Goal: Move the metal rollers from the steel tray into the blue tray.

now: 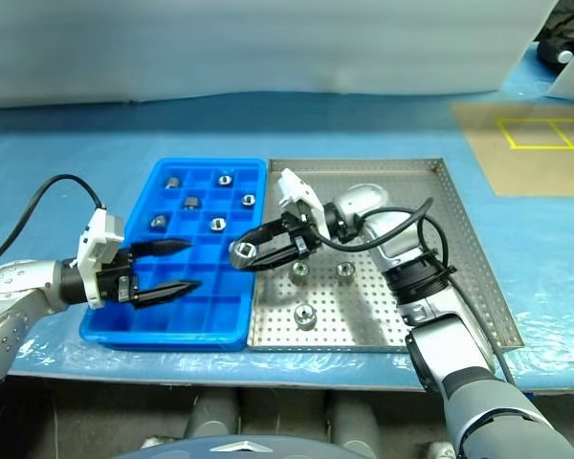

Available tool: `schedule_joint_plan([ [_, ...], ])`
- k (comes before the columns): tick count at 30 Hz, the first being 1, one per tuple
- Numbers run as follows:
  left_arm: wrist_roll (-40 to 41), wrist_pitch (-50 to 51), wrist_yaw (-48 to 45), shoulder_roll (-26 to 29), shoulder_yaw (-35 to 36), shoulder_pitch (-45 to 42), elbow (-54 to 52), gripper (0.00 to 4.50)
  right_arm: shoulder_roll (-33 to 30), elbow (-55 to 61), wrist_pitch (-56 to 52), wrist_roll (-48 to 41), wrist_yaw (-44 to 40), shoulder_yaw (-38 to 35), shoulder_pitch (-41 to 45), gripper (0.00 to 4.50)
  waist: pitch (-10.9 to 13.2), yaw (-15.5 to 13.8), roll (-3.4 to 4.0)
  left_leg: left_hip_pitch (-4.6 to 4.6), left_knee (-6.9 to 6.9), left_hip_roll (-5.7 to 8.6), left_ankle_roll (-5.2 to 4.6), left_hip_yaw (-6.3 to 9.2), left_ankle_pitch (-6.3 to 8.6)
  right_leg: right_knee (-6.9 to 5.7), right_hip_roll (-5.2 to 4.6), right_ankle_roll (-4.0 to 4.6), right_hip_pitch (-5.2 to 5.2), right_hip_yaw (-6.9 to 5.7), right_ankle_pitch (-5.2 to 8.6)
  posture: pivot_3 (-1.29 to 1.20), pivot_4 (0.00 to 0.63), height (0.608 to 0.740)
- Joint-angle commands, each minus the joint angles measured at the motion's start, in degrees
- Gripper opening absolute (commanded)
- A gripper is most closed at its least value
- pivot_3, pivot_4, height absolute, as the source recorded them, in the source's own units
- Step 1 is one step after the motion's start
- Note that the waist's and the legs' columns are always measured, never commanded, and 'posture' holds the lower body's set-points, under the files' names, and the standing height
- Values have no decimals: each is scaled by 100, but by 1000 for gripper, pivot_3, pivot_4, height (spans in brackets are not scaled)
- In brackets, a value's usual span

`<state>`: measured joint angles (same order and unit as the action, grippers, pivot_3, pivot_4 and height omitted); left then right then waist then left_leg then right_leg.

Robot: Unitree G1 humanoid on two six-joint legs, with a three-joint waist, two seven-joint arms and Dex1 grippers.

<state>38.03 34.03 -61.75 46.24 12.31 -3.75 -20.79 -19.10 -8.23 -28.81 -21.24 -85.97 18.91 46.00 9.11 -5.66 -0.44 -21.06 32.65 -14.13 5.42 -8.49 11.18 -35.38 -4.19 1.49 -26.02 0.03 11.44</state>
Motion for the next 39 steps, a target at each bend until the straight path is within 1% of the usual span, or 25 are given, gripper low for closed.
schedule_joint_plan([
  [1, 127, 29, 15, 79, 54, -98, -183, 4500, 253, 51, 314, 133, 143, 277, -161, 1700, 0, 19, 0, 3, -1, 0, 4, 0, -2, -6, 0, 0, 0, 1, 0, 183, 150, 740],
  [3, 128, 41, 1, 64, -21, -189, -157, 4500, 400, 27, 805, 485, 369, 594, -487, 1700, -1, 10, -1, 5, -1, 0, 12, 2, -7, -12, 0, 1, 0, 0, 1, 178, 150, 740],
  [5, 131, 61, -1, 43, -98, -272, -142, 4500, 573, -59, 1044, 672, 654, 696, -684, 1700, -1, 9, -1, 3, 1, 1, 14, 2, -8, -12, -2, 1, 0, 0, 1, 172, 150, 740],
  [8, 111, 62, -46, 30, -227, -426, -57, 4500, 717, -278, 1299, 889, 864, 802, -813, 1700, -1, 12, -1, -3, 8, 2, 14, 3, -9, -13, -3, 1, -1, -1, 1, 161, 150, 740],
  [15, 65, 8, -117, -14, -460, -748, 131, 4500, 801, -668, 1682, 1134, 968, 870, -800, 1700, -2, 29, -3, 4, 8, 2, 22, 5, -13, -25, -2, 0, 0, 1, 1, 138, 150, 740],
  [21, 35, -59, -138, -39, -545, -831, 230, 4500, 744, -567, 1575, 1056, 839, 877, -843, 1700, -2, 27, -3, 4, 9, 2, 21, 5, -13, -25, -2, 0, 0, 1, 1, 139, 150, 740],
  [23, 30, -71, -131, -56, -561, -849, 242, 4500, 741, -508, 1499, 987, 759, 871, -846, 2432, -2, 26, -3, 4, 9, 2, 21, 5, -13, -25, -2, 0, 1, 1, 1, 144, 150, 740],
  [24, 30, -77, -127, -64, -564, -853, 245, 4500, 747, -490, 1446, 949, 713, 864, -836, 2628, -2, 26, -3, 4, 9, 2, 21, 5, -13, -25, -2, 0, 1, 1, 1, 144, 150, 740],
  [29, 26, -94, -128, -84, -553, -841, 249, 4500, 814, -543, 1237, 923, 670, 885, -760, 4300, -2, 25, -3, 5, 9, 2, 22, 5, -14, -29, -2, 1, 1, 1, 1, 154, 150, 740],
  [30, 26, -97, -126, -85, -547, -836, 250, 4500, 830, -582, 1234, 940, 689, 884, -737, 4452, -2, 25, -3, 5, 9, 2, 23, 5, -14, -29, -2, 1, 1, 1, 1, 156, 150, 740],
  [33, 31, -105, -116, -93, -530, -814, 236, 4500, 889, -711, 1425, 1012, 811, 800, -659, 4452, -2, 21, -3, 5, 9, 2, 23, 5, -15, -30, -2, 1, 1, 0, 1, 156, 150, 740],
  [35, 34, -112, -99, -109, -527, -801, 217, 4500, 902, -878, 1554, 965, 973, 532, -485, 4452, -2, 23, -3, 5, 10, 2, 24, 5, -15, -30, -2, 1, 1, 1, 1, 156, 150, 740],
  [37, 27, -117, -79, -140, -547, -817, 216, 4500, 804, -1081, 1821, 978, 1071, 316, -313, 4452, -2, 22, -3, 5, 10, 2, 24, 5, -15, -31, -2, 1, 0, 1, 0, 152, 150, 740],
  [39, 2, -149, -79, -199, -608, -844, 235, 4500, 505, -1282, 2344, 1161, 1066, 195, -193, 4452, -2, 15, -3, 4, 11, 2, 24, 6, -15, -30, -3, 1, 0, 0, 0, 144, 150, 740],
])
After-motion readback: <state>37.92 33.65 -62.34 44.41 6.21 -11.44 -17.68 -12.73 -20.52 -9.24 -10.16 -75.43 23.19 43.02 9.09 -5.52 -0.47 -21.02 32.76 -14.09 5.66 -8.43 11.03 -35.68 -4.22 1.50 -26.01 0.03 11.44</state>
